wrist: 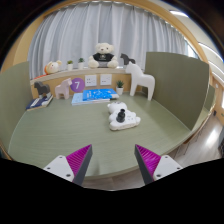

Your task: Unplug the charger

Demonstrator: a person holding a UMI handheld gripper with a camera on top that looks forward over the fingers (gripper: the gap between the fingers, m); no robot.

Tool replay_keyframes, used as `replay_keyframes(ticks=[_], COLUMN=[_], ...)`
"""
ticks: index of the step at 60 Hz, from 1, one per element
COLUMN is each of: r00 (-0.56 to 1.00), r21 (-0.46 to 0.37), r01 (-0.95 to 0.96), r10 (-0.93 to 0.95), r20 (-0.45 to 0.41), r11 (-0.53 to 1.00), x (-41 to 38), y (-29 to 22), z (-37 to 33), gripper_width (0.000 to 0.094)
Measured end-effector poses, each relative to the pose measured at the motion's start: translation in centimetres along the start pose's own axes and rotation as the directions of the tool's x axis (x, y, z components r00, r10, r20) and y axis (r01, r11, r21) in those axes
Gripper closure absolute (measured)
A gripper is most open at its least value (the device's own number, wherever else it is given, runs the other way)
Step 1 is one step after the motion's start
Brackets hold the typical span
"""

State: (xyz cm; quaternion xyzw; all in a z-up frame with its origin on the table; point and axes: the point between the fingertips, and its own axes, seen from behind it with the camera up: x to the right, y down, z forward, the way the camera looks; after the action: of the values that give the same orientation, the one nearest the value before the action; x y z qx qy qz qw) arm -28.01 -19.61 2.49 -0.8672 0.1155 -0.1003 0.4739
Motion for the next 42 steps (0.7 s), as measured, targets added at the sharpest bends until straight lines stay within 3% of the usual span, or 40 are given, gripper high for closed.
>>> replay_keyframes(ticks=[7, 16, 24, 32, 37, 42], r00=[1.000, 0.996, 0.988, 0.972, 0.972, 0.971], r21=[0.006, 0.013, 0.033, 0.042, 0.044, 0.049], r01=[0.027, 0.051, 0.080, 0.087, 0.086, 0.064], r10=[-0.027, -0.052, -0.083, -0.094, -0.094, -0.074], r20=[0.005, 0.068, 0.131, 0.215, 0.214, 0.226], r11=[1.000, 0.999, 0.996, 0.995, 0.995, 0.997], x=[3.2, 4.4, 3.7, 1.8, 2.0, 1.9], y=[-2.3, -4.9, -7.0, -7.6, -7.5, -7.8], z=[5.4, 11.1, 15.2, 17.1, 17.2, 17.3], gripper_width=[0.0074, 0.0146, 0.0365, 0.0716, 0.0771, 0.0883])
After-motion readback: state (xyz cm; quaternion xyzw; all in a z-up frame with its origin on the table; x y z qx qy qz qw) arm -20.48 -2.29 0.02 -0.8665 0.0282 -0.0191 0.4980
